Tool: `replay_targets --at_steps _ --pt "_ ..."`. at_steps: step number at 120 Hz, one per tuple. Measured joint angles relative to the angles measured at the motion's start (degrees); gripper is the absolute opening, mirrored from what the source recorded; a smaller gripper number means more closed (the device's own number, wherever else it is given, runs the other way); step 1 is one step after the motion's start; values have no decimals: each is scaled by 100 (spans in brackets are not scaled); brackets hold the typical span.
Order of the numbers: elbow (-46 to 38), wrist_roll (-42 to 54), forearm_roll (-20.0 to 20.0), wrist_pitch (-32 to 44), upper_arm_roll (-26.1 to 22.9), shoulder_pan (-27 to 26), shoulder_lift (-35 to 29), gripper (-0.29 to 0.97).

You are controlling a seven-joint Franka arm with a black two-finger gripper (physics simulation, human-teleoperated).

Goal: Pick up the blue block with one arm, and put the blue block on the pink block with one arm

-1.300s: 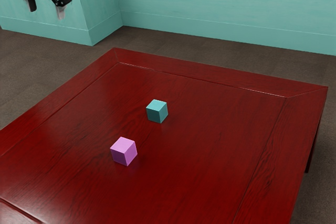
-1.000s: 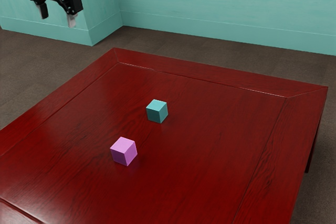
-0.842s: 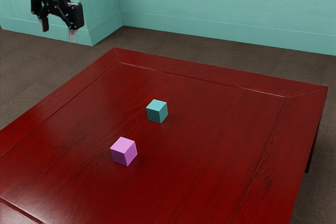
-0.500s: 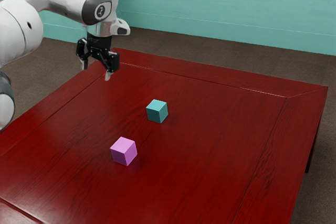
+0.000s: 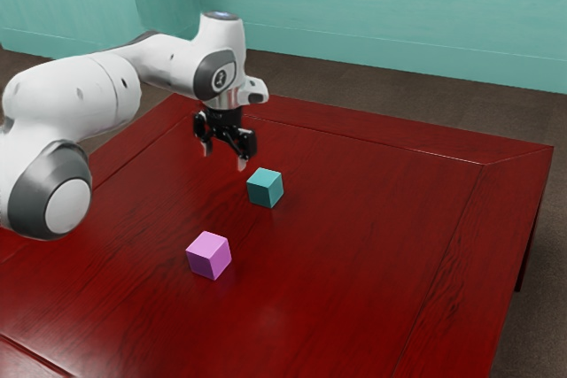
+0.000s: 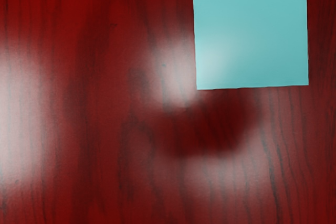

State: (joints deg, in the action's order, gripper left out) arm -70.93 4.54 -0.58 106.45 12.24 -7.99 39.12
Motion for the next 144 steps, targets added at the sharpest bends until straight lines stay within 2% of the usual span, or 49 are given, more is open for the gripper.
replay_targets --at_steps 28,57,108,130,144 --pt "670 84 -186 352 -409 288 674 68" --pt "970 95 -210 534 -760 542 1178 68" --pt "1330 2 -214 783 -1068 760 1653 68" --pt "1342 -67 -215 849 -1092 773 1699 50" --pt "1343 -104 -215 869 -1092 767 1700 43"
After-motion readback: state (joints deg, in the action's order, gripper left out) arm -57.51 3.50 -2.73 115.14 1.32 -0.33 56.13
